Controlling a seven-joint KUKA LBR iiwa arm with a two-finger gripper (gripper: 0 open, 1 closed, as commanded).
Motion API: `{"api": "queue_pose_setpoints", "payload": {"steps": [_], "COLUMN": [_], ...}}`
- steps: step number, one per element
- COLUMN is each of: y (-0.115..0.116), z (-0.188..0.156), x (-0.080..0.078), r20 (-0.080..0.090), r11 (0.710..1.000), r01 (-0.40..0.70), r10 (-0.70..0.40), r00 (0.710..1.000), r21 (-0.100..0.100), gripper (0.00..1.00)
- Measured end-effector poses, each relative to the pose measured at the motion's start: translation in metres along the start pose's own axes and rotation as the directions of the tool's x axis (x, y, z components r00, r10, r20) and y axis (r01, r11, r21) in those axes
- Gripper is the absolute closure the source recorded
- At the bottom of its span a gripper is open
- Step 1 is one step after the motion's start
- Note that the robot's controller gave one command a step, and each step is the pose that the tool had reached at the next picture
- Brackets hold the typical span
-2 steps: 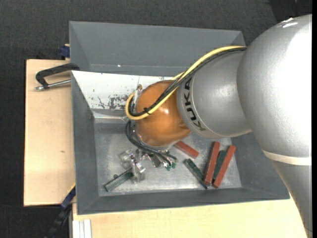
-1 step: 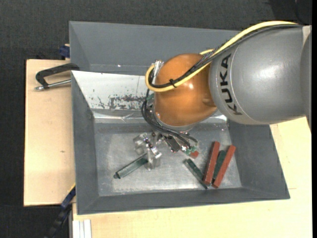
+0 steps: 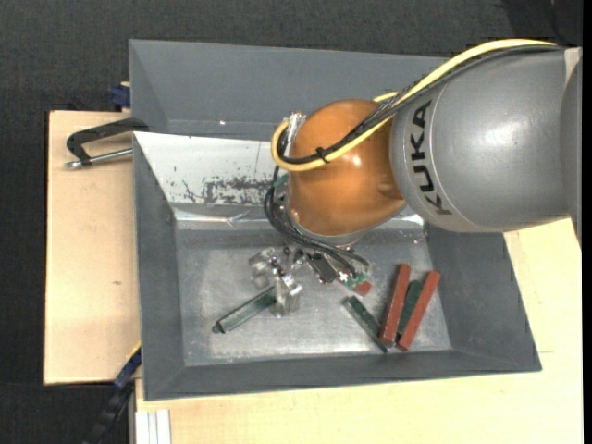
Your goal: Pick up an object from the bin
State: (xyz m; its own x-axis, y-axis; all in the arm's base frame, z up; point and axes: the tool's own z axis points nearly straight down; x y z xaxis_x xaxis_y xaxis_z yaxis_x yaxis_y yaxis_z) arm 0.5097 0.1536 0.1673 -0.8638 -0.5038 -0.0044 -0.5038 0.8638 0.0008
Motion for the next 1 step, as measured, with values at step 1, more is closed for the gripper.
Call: {"api": "queue_pose_setpoints", "payload": {"steps": [1], "y": [0.0051], "z": [-0.0451], "x": [0.0089], "r20": [-0.003], "r11": [1.0], "r01": [-0.002], "r10": [0.002], "r00": [1.0], "r21": [-0.001], "gripper": [1.0]}}
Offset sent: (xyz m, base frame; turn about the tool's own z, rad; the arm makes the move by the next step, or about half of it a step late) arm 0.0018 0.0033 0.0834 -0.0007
